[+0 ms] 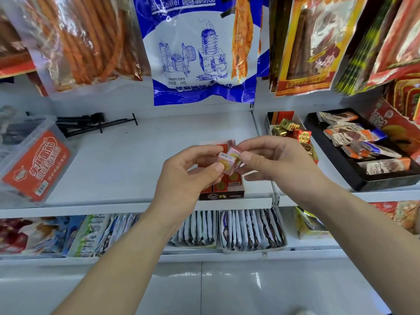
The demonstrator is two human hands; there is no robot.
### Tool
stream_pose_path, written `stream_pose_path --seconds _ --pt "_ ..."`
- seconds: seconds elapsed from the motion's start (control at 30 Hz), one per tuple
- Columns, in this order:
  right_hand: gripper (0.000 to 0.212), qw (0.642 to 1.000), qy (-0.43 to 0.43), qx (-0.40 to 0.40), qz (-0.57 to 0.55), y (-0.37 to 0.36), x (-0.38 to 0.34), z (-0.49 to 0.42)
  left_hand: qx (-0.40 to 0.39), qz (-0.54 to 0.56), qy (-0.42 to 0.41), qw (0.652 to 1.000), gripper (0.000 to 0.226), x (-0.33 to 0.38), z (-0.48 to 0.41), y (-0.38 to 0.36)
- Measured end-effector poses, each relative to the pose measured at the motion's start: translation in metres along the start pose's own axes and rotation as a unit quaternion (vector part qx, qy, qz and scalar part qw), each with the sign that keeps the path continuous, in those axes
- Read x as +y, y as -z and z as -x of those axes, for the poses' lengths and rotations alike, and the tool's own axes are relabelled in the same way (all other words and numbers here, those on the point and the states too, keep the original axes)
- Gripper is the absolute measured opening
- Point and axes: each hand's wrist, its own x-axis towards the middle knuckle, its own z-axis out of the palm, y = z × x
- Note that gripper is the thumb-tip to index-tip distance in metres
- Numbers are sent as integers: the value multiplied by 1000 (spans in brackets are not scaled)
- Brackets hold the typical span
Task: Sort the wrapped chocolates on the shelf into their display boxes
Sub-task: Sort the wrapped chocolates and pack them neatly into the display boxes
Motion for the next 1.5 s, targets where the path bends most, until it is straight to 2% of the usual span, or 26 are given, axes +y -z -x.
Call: stream_pose_path --seconds 0.13,0.4,0.57,0.9,1.03,1.13,1.23,1.37,1.5 --pt "21 1000 14 -10 10 -2 0 0 13 -44 -27 999 30 -2 0 1" --pt "21 1000 9 -10 8 -2 2 0 -2 -42 -33 999 34 -2 0 -2" --pt "16 999 -17 13 -27 -2 4 -1 5 3 -12 1000 20 0 1 -5" --pt "29 1000 -19 -6 -2 -6 6 -1 51 -92 -46 993 16 -8 -5 -2" --pt "22 999 -42 12 -1 -3 4 -8 49 -116 -57 990 12 -12 -15 5" --pt "12 993 -39 78 84 10 6 -18 53 -268 -83 958 19 -24 -34 18" --pt "8 981 -42 127 137 19 14 -25 1 -388 -70 919 11 -35 -50 22" --pt "9 976 -40 93 194 21 23 -32 -39 -489 -79 868 10 -36 -63 15" --pt "12 973 -36 71 219 19 27 -39 -79 -561 -30 823 23 -36 -72 12"
